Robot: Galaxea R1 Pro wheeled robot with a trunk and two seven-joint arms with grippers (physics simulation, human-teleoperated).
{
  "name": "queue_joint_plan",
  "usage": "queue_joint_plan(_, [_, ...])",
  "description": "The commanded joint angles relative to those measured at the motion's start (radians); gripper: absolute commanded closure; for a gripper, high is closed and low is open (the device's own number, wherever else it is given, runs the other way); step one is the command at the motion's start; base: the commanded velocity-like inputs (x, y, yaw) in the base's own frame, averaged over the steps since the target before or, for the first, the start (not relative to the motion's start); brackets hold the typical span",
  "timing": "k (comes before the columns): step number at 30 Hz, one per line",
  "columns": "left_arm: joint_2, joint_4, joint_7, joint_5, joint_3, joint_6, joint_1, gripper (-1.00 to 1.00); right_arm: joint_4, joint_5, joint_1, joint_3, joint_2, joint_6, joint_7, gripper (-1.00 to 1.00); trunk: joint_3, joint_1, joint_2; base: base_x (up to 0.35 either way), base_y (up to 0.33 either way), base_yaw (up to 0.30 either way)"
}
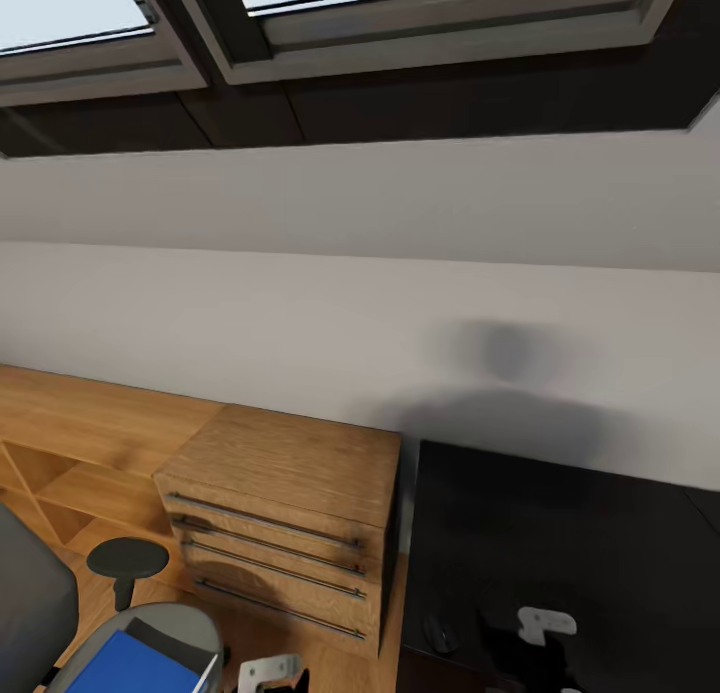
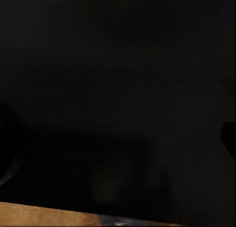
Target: In the bedroom, organize the workspace by keeping the computer under the desk, ensuring the monitor is on the desk, placing the keyboard on the desk next to the monitor, placing the mouse on the desk next to the keyboard, moving the folder from the swivel chair onto the desk next to the mouse, stacking the notebook on top of the folder with the pen on top of the notebook, and positioning the swivel chair next to the desk.
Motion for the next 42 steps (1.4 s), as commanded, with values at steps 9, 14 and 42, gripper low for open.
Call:
queue_joint_plan(9, [0.019,0.105,0.007,0.014,0.007,-0.010,0.002,-1.00,0.192,-0.001,0.019,-0.008,-0.023,-0.292,-0.001,-1.00,-0.001,0.000,-0.001,0.000,0.000,-0.210])
queue_joint_plan(14, [0.038,0.118,0.010,0.016,0.007,-0.072,0.002,-1.00,0.214,-0.006,0.022,-0.021,-0.024,-0.338,-0.001,-1.00,-0.001,0.000,-0.001,0.000,0.000,-0.258])
queue_joint_plan(42, [0.038,0.209,0.016,0.014,0.002,-0.170,0.002,-1.00,0.297,-0.036,0.022,-0.080,-0.005,-0.470,-0.001,-1.00,-0.003,0.000,-0.001,0.000,-0.031,-0.202])
